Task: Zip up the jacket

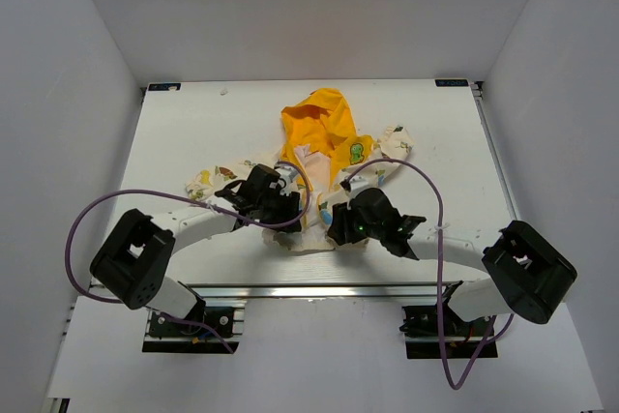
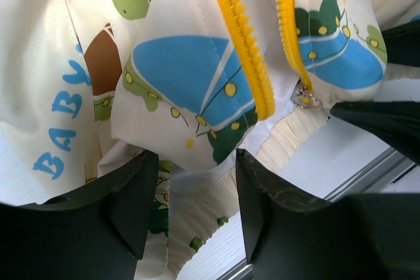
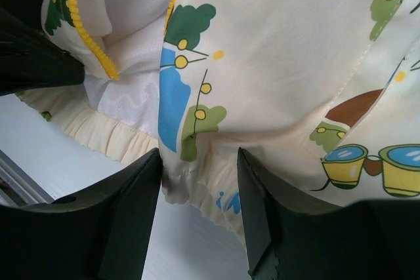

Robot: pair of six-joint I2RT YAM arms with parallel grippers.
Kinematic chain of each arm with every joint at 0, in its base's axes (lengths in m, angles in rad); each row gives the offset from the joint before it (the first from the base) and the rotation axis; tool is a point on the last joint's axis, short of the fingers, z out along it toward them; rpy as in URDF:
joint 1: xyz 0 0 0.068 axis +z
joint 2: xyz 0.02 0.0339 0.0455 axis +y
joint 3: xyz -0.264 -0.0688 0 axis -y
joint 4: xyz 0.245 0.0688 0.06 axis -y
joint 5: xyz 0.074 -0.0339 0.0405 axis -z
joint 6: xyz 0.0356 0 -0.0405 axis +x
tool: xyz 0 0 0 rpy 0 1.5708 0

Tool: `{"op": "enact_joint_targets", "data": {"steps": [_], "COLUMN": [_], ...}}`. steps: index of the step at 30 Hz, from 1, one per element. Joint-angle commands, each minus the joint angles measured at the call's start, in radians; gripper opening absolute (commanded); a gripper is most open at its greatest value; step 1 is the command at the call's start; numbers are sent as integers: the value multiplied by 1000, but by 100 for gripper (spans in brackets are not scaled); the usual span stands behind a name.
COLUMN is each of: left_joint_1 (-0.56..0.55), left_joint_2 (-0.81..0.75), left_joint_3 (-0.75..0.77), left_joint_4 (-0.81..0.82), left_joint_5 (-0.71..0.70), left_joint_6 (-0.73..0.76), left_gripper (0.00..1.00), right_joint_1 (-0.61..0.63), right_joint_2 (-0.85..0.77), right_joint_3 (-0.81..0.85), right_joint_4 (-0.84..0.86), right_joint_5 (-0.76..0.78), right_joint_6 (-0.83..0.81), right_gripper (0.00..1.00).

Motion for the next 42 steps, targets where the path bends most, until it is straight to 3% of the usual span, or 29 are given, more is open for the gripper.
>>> {"op": "enact_joint_targets", "data": {"steps": [1, 7, 10, 21, 24, 33, 36, 42], "left_joint_1": [-3, -3, -3, -3, -3, -1, -4, -3], "left_joint_2": [18, 33, 35, 64, 64, 42, 21, -59], "left_joint_3": [43, 47, 47, 49, 44, 40, 38, 37], "left_joint_4": [24, 41, 44, 65, 70, 85, 82, 67], "left_joint_5": [-3, -5, -29, -23, -20, 4, 14, 38], "left_joint_6": [-2, -10, -19, -37, -42, -46, -51, -50], "left_gripper": [60, 59, 50, 36, 28, 8, 0, 0], "right_joint_1": [6, 14, 20, 41, 41, 43, 43, 43], "right_joint_2": [-3, -10, -3, 60, 70, 53, 40, -24], "right_joint_3": [46, 73, 78, 90, 90, 100, 100, 129], "right_joint_4": [-13, -53, -59, -59, -48, -63, -47, -25], "right_joint_5": [3, 17, 26, 57, 74, 125, 85, 19], "right_joint_6": [-16, -17, -17, 29, 44, 46, 35, 10], "right_gripper": [55, 56, 57, 57, 51, 2, 0, 0]}}
